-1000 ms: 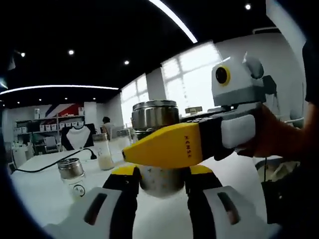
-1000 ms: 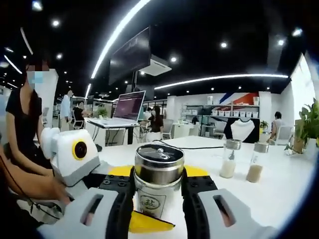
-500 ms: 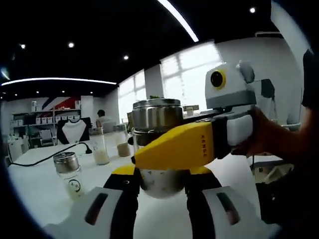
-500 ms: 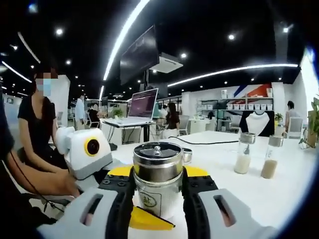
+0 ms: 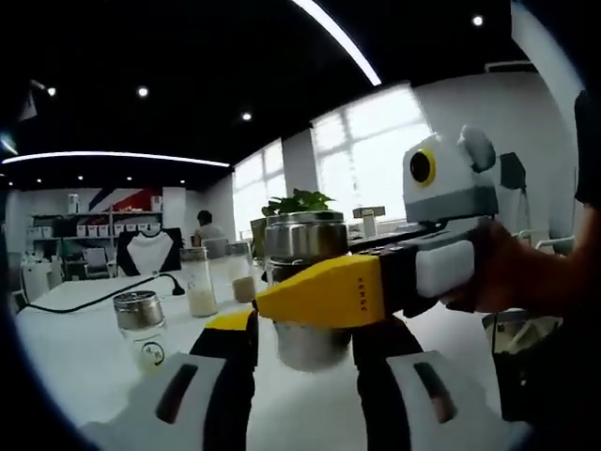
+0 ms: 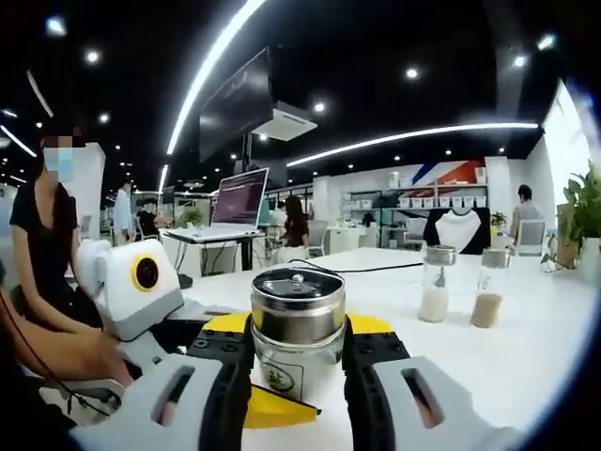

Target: Rotate the seasoning bottle until the label or dispensing opening points toward the visible target arrow and the bottle remains upright within the marked orientation range

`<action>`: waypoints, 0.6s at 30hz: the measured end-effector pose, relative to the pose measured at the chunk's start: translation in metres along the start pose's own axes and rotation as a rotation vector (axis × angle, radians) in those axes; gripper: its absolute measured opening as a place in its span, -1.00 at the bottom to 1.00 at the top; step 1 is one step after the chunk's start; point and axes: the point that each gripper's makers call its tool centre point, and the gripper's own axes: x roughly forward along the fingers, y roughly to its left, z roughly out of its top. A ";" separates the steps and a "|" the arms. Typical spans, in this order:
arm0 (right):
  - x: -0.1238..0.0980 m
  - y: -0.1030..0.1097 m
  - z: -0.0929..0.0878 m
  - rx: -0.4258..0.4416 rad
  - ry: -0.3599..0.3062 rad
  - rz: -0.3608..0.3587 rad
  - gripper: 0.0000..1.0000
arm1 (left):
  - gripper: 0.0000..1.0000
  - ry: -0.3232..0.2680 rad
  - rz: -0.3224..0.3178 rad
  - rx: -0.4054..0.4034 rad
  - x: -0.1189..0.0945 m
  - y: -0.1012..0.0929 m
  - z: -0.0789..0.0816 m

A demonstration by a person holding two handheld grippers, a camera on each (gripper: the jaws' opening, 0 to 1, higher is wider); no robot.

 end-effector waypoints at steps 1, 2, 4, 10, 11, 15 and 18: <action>0.000 0.000 0.001 -0.003 -0.006 -0.003 -0.31 | -0.16 0.003 -0.001 0.002 0.001 0.000 0.000; -0.001 0.000 0.003 -0.007 -0.010 -0.006 -0.31 | -0.16 0.007 0.002 0.013 0.002 -0.001 -0.001; 0.000 0.001 0.004 -0.016 -0.012 -0.012 -0.31 | -0.17 0.025 0.007 0.044 0.002 -0.003 -0.004; 0.005 0.008 -0.001 -0.053 0.024 -0.001 -0.30 | -0.28 0.059 0.011 0.065 0.000 -0.003 -0.008; 0.005 0.009 -0.003 -0.062 0.037 0.016 -0.30 | -0.28 0.065 0.010 0.053 0.000 -0.002 -0.009; 0.000 0.012 -0.001 -0.089 0.043 0.094 -0.30 | -0.29 0.047 -0.031 -0.001 -0.001 -0.004 -0.007; -0.004 0.013 -0.001 -0.086 0.047 0.139 -0.31 | -0.30 0.033 -0.056 -0.023 -0.001 -0.008 -0.004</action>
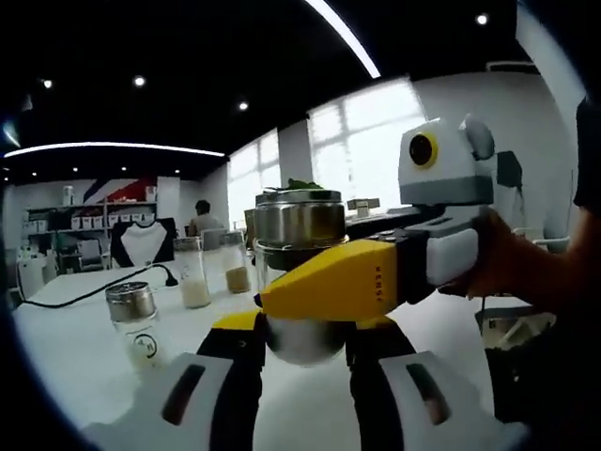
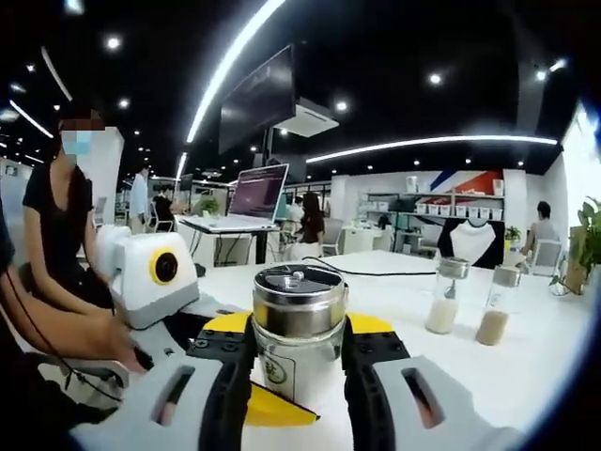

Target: Rotate the seasoning bottle until the label or dispensing opening points toward the visible target arrow and the bottle remains upright within the marked orientation range

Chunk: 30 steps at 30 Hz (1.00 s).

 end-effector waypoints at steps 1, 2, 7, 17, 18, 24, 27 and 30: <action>-0.002 0.001 0.000 -0.004 0.004 0.011 -0.32 | -0.30 -0.006 -0.011 -0.007 0.000 -0.001 0.001; -0.002 0.001 0.000 -0.007 0.002 0.017 -0.32 | -0.30 -0.012 -0.020 -0.016 0.000 -0.003 0.002; -0.001 0.002 0.000 -0.024 0.005 0.003 -0.34 | -0.29 -0.025 -0.021 -0.032 0.002 -0.003 0.002; 0.007 -0.029 0.001 0.088 -0.051 -0.100 -0.34 | 0.06 0.026 0.133 0.085 -0.002 0.020 -0.006; 0.007 -0.032 0.000 0.093 -0.048 -0.107 -0.34 | 0.11 0.026 0.143 0.078 -0.003 0.021 -0.006; 0.014 -0.048 -0.008 0.072 -0.012 -0.128 -0.34 | 0.33 0.046 0.224 0.085 -0.013 0.034 -0.007; 0.020 -0.054 -0.012 0.071 0.001 -0.120 -0.34 | 0.41 0.088 0.252 0.138 -0.020 0.035 -0.011; 0.026 -0.062 -0.020 0.086 0.019 -0.136 -0.34 | 0.50 0.096 0.256 0.158 -0.024 0.032 -0.012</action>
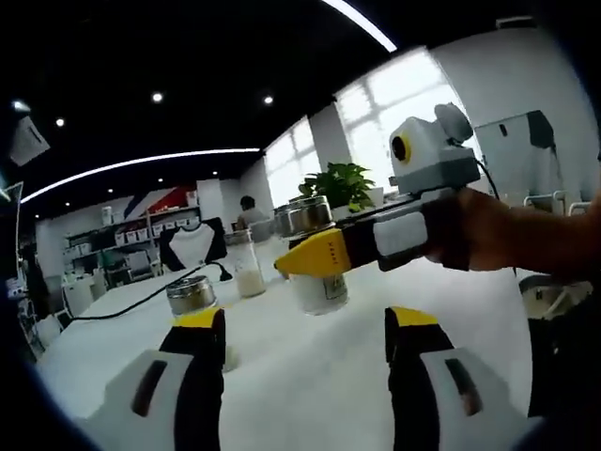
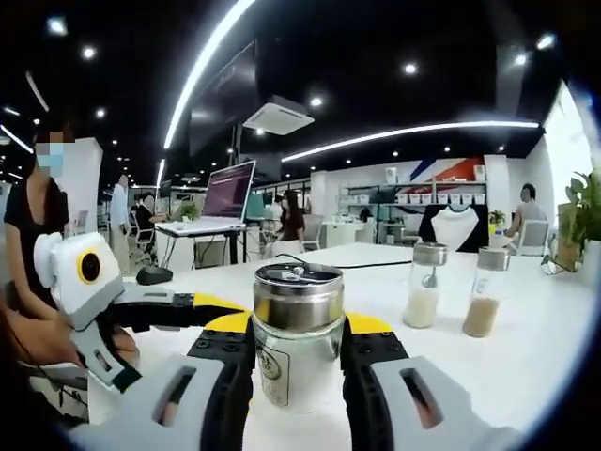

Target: Rotate the seasoning bottle until the label or dispensing opening points toward the visible target arrow and the bottle remains upright within the marked orientation range

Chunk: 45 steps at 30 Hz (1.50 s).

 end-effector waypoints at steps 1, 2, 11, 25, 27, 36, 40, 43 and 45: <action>0.002 -0.002 -0.002 0.002 0.002 -0.004 -0.34 | 0.53 0.003 0.002 0.000 -0.001 0.000 0.000; 0.005 -0.005 -0.004 0.010 0.003 -0.009 -0.34 | 0.56 0.008 0.006 -0.003 -0.002 0.001 -0.001; 0.021 -0.027 -0.022 0.007 0.065 -0.018 -0.34 | 0.91 0.023 0.078 -0.097 -0.013 0.027 -0.008; 0.038 -0.036 -0.038 0.026 0.096 0.014 -0.33 | 0.99 0.049 0.058 -0.111 -0.009 0.024 -0.016; 0.040 -0.035 -0.040 0.005 0.101 0.019 -0.33 | 0.99 0.048 0.061 -0.108 -0.009 0.025 -0.016; 0.046 -0.038 -0.041 -0.022 0.092 0.060 -0.34 | 0.99 0.044 0.073 -0.126 -0.009 0.030 -0.016; 0.047 -0.039 -0.041 -0.029 0.089 0.071 -0.34 | 0.99 0.059 0.078 -0.120 -0.008 0.030 -0.019; 0.048 -0.039 -0.041 -0.031 0.085 0.076 -0.34 | 0.99 0.050 0.080 -0.104 -0.008 0.030 -0.017; 0.048 -0.039 -0.042 -0.031 0.081 0.078 -0.33 | 0.99 0.031 0.083 -0.105 -0.009 0.030 -0.013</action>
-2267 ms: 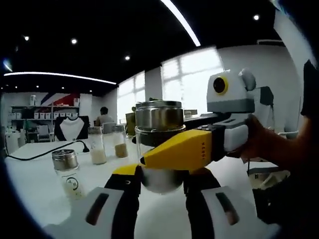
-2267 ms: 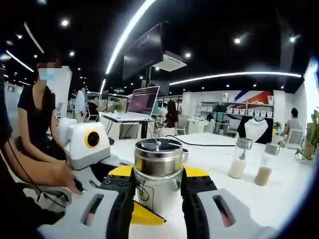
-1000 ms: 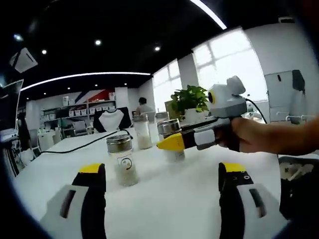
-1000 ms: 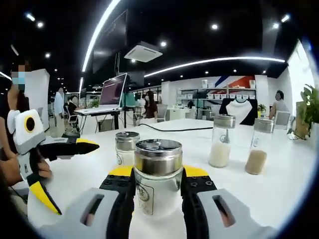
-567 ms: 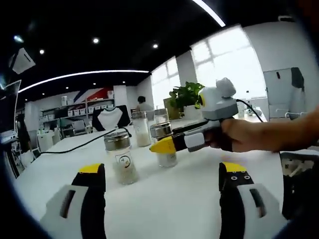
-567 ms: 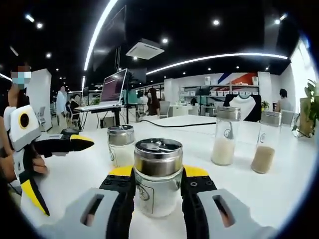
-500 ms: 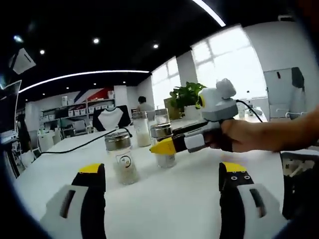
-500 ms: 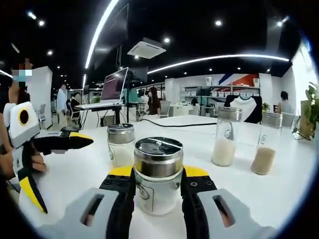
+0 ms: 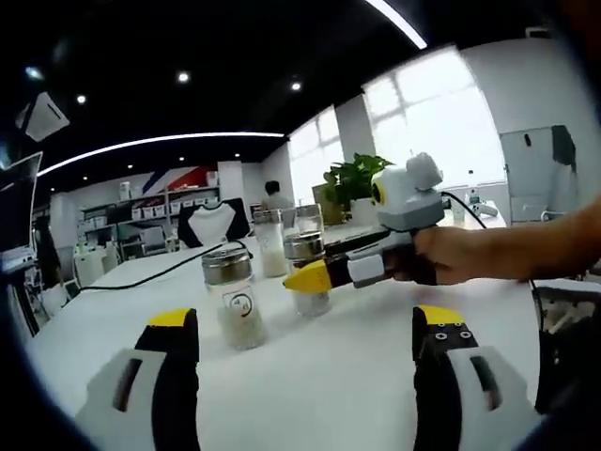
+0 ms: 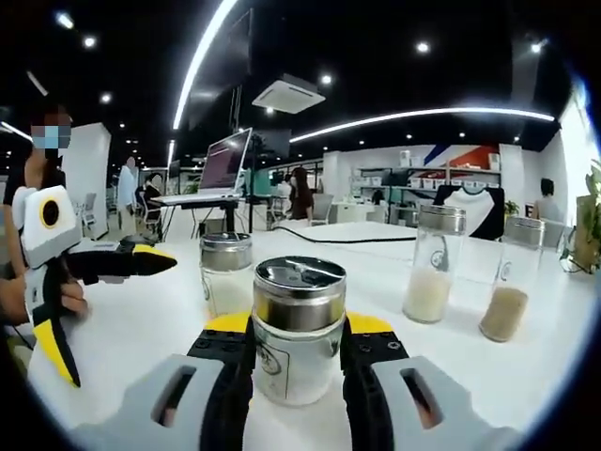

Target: Rotate the seasoning bottle until the label or dispensing opening points toward the visible target arrow and the bottle remains upright within the marked orientation range

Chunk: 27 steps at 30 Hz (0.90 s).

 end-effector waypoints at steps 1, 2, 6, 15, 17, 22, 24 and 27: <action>0.000 0.000 -0.001 -0.001 -0.003 -0.002 -0.33 | 0.99 -0.011 0.000 -0.003 -0.001 0.000 0.002; 0.000 0.000 -0.002 -0.001 -0.004 -0.003 -0.33 | 0.99 -0.015 0.000 -0.007 -0.002 0.000 0.003; 0.002 0.001 -0.013 -0.015 0.057 -0.011 -0.28 | 0.99 -0.015 0.004 -0.012 -0.001 0.001 0.002; -0.016 -0.002 0.011 -0.049 -0.033 -0.041 0.12 | 0.99 0.012 0.002 0.032 -0.001 -0.002 -0.002; -0.021 -0.006 0.018 -0.031 -0.059 -0.051 0.13 | 0.99 0.009 0.002 0.031 -0.001 -0.002 -0.002; -0.038 -0.018 0.048 0.022 -0.153 -0.078 0.05 | 0.99 0.015 0.002 0.037 -0.001 -0.002 -0.003; -0.041 -0.024 0.054 0.015 -0.149 -0.092 0.04 | 0.99 0.017 0.001 0.042 -0.001 -0.002 -0.003; -0.042 -0.035 0.058 -0.018 -0.143 -0.123 -0.02 | 0.99 0.024 -0.003 0.047 -0.001 -0.002 -0.005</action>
